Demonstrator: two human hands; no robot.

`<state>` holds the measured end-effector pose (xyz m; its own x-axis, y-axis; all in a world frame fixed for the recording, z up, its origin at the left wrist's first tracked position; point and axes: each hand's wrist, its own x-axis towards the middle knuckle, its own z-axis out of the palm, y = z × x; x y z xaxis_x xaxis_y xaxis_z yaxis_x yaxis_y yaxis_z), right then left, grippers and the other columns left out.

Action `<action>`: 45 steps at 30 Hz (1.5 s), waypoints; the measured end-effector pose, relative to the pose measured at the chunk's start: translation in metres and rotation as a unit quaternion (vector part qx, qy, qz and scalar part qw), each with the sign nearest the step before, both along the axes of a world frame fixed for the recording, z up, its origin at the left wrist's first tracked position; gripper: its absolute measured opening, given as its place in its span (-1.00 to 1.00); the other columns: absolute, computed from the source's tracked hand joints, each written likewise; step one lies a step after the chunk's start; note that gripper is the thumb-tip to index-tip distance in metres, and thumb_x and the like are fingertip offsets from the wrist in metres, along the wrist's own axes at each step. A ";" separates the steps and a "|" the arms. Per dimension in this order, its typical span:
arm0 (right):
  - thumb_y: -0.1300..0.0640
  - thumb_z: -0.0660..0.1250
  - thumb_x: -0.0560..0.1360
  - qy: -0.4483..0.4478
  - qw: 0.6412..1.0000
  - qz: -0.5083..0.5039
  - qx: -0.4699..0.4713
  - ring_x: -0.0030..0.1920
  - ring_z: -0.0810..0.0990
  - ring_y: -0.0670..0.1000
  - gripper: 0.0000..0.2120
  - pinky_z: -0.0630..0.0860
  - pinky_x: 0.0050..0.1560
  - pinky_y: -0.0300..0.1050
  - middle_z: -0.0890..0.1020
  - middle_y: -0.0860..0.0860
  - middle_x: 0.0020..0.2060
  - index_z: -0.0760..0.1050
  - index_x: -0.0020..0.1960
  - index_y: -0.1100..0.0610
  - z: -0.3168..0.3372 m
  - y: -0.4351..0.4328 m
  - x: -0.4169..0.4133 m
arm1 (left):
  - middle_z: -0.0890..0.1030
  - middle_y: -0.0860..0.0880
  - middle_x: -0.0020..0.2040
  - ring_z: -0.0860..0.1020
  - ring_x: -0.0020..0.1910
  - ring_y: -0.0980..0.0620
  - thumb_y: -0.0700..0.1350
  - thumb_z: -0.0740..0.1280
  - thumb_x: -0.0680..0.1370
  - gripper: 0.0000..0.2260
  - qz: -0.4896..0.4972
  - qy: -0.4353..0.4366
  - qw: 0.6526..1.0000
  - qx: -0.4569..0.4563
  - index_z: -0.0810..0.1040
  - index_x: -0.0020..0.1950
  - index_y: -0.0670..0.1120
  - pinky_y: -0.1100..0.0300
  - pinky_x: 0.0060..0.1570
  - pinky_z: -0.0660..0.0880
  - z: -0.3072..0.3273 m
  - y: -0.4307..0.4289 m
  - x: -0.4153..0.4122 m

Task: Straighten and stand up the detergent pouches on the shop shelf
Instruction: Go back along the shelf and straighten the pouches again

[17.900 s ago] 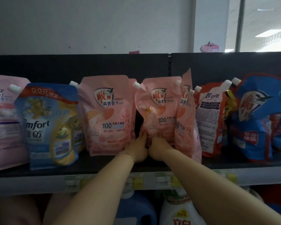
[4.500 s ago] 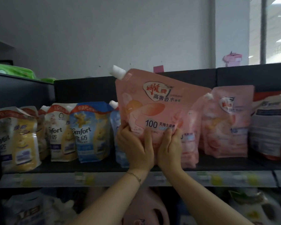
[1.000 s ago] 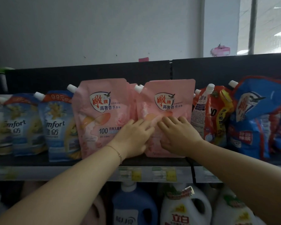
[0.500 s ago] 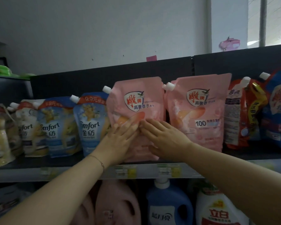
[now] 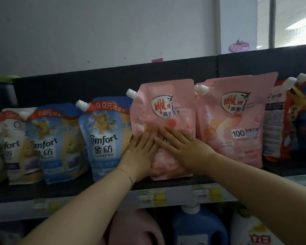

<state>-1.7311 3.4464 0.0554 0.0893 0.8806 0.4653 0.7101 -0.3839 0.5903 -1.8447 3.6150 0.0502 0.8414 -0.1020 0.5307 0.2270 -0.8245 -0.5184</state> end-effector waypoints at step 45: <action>-0.10 0.20 0.54 0.017 1.000 -0.013 -0.012 0.52 0.12 0.24 -0.15 0.28 0.37 0.15 0.09 0.20 0.55 -0.26 0.56 0.17 0.018 -0.001 -0.064 | 0.31 -0.16 0.49 0.29 0.46 -0.17 0.18 0.11 0.48 -0.40 -0.014 -0.040 0.997 0.070 0.41 0.41 -0.14 -0.12 0.22 0.29 0.016 0.006 -0.068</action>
